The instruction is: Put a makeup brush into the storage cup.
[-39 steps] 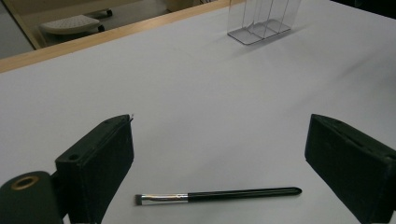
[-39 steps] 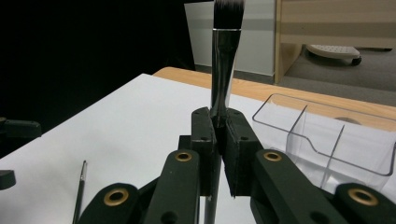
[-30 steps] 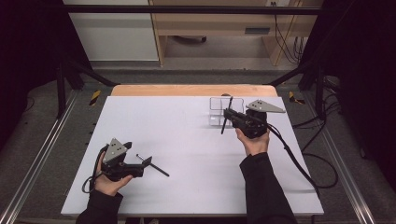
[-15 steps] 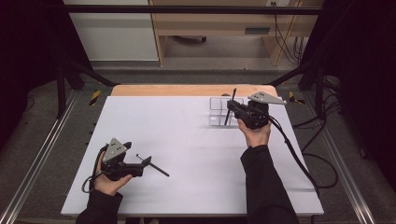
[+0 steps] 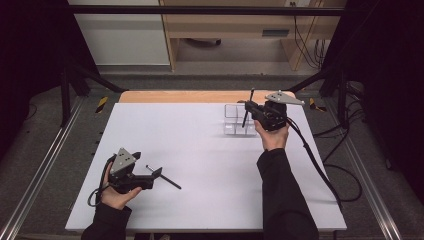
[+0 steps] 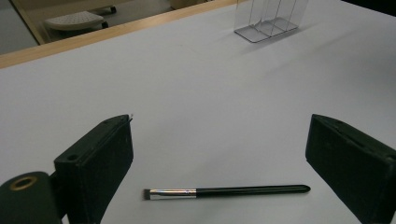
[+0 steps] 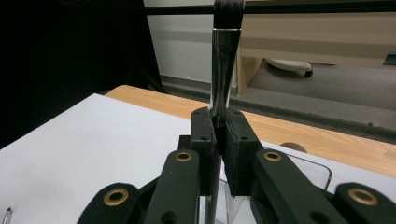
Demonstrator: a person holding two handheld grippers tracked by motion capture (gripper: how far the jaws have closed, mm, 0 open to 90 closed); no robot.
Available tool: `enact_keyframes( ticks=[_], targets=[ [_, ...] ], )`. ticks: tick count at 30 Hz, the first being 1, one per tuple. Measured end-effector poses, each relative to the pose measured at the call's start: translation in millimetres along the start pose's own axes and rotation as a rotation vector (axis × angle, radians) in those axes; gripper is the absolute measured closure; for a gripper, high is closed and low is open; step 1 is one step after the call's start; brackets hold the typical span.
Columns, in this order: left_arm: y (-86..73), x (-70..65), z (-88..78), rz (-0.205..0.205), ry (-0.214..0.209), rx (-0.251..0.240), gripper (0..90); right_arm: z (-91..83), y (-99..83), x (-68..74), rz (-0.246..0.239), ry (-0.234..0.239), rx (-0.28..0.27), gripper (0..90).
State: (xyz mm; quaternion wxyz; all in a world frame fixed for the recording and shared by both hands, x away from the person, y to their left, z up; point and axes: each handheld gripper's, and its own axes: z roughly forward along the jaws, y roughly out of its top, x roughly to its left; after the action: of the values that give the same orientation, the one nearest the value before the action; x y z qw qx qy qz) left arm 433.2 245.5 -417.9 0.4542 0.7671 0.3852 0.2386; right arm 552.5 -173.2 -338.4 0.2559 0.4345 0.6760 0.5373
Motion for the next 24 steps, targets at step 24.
enact_keyframes(
  ticks=[24],
  targets=[
    [0.4,3.7,-2.3,-0.007,0.003,-0.007,6.9,33.2,9.5,-19.0,0.011,-0.083,-0.008,84.2]
  ],
)
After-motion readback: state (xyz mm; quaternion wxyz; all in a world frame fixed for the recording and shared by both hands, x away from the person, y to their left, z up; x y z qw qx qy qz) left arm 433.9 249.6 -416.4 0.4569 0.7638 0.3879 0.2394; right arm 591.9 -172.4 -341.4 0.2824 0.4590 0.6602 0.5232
